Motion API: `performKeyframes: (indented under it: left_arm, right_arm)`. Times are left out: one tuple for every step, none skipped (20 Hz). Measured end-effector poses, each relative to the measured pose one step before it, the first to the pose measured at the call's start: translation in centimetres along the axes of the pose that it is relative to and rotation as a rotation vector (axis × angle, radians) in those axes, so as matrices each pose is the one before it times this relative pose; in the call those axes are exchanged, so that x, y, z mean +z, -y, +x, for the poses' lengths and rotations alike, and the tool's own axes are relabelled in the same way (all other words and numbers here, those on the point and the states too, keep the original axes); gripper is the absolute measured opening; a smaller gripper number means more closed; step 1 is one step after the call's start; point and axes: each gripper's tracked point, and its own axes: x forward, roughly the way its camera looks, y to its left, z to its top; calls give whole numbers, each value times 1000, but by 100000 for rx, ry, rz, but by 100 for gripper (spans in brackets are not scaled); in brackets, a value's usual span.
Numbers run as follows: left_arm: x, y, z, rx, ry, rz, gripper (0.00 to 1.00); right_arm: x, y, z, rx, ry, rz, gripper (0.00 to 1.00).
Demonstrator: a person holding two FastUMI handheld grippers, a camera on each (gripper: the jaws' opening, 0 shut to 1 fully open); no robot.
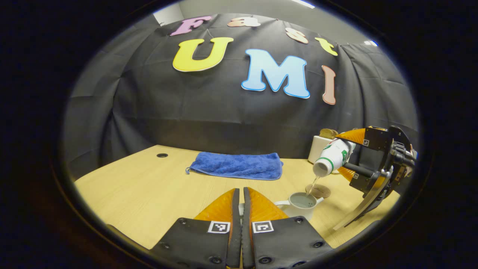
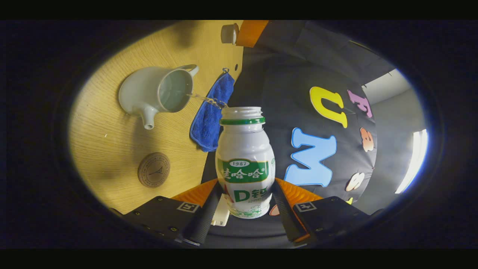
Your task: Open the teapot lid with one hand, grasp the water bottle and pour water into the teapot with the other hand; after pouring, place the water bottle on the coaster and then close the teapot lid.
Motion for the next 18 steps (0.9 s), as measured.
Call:
performKeyframes:
  left_arm:
    - [-135, 53, 11, -26, 62, -5, 4]
    - [100, -10, -71, -52, 113, -45, 4]
    - [-60, -51, -37, -2, 16, -22, 8]
    - [-22, 9, 26, -22, 8, 42, 7]
    - [-37, 34, 8, -15, 55, 19, 7]
    - [129, -43, -26, -17, -2, -6, 7]
    - [-104, -70, -72, -3, 3, -23, 4]
    - [60, 34, 33, -34, -30, -48, 8]
    - [-5, -38, 3, 48, 3, -33, 8]
    - [41, -36, -9, -65, -67, -72, 8]
    - [-107, -30, -132, 56, -57, -102, 8]
    - [53, -19, 50, -28, -56, -84, 8]
    - [-71, 33, -39, 9, -9, -65, 8]
    - [147, -15, -17, -27, -47, 40, 8]
    - [-44, 5, 12, 28, -41, 7, 8]
    - [70, -82, -37, -102, 0, -26, 8]
    - [-166, 47, 59, -54, -71, -25, 4]
    - [100, 27, -32, -105, -23, -77, 8]
  right_arm:
    - [36, 84, -16, -306, 155, -590, 78]
    - [18, 114, 20, -333, 96, -626, 78]
    - [19, 59, 6, -375, 202, -569, 78]
    - [7, 116, -27, -236, 162, -522, 78]
    - [14, 122, 115, -218, 274, -622, 78]
    - [59, 97, 15, -226, 269, -608, 77]
    - [96, 162, 16, -243, 298, -449, 77]
    - [27, 128, 44, -127, 305, -455, 78]
    - [71, 72, 4, -200, 212, -378, 77]
    - [-15, 51, -27, -67, 276, -401, 77]
    - [75, 59, -23, -111, 236, -497, 77]
    - [58, 169, 21, -213, 242, -532, 78]
    - [12, 126, 18, -410, 239, -568, 78]
    - [11, 184, 1, -303, 208, -507, 77]
    - [5, 188, -7, -388, 151, -722, 77]
    - [35, 171, 68, -424, 286, -645, 78]
    - [34, 98, -37, -268, 273, -608, 78]
    - [-1, 176, -8, -378, 343, -723, 77]
